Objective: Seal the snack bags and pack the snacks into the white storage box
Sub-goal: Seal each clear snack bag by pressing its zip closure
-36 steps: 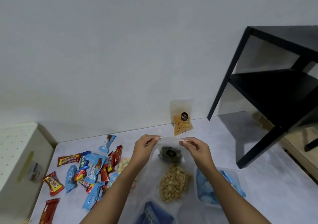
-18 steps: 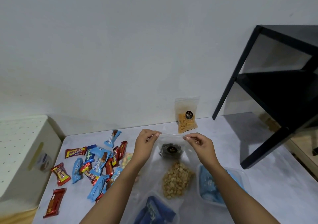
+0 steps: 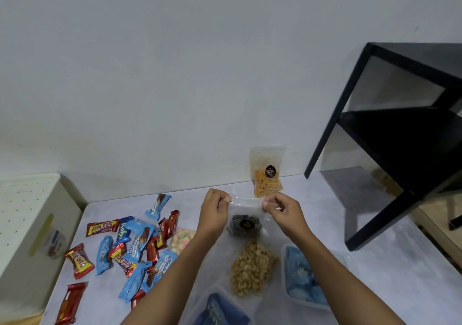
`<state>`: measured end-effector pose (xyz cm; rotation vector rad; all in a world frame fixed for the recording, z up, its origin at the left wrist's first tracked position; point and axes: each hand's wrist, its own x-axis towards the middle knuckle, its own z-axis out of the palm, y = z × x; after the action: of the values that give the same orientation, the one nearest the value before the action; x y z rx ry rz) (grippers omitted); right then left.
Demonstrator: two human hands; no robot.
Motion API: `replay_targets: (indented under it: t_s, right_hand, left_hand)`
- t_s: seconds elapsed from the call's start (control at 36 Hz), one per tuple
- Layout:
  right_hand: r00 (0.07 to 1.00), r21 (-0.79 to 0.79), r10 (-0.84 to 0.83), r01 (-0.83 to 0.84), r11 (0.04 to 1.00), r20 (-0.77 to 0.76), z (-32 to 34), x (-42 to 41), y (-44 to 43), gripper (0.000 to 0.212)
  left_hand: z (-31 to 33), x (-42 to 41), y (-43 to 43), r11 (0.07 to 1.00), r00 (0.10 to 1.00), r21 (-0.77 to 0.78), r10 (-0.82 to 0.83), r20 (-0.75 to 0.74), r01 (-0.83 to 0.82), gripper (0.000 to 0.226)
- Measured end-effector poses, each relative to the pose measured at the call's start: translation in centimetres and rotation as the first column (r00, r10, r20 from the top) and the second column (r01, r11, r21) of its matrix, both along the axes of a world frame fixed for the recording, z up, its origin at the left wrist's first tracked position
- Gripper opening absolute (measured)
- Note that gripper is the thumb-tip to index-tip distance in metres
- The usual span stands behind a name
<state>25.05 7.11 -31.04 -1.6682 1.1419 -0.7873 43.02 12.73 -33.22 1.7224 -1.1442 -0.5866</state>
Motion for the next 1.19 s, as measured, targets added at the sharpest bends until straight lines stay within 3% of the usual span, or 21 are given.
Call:
replay_targets:
  t_s: [0.42,0.75,0.94,1.19]
  right_hand:
    - [0.963,-0.055,0.074,-0.092,0.994,-0.260,1.8,0.9,-1.4,0.010]
    - [0.850,-0.143,0.111,-0.214,0.966,-0.515,3.2,2.6,-2.0,0.013]
    - [0.865,-0.161,0.112,-0.216,0.963,-0.489,3.2,3.0,-2.0,0.011]
    - [0.893,-0.157,0.113,-0.199,0.967,-0.435,3.0,3.4,-1.8,0.009]
  left_hand:
    - [0.0,-0.1,-0.8,0.999,1.000,-0.032,-0.017,0.021,0.018,0.010]
    - [0.3,-0.1,-1.0,0.998,0.998,-0.005,-0.063,-0.009,0.063,0.016]
    - [0.4,0.2,-0.8,0.988,0.972,0.024,-0.146,-0.186,0.153,0.007]
    - [1.2,0.2,-1.3,0.978,0.964,0.054,-0.190,-0.183,0.203,0.010]
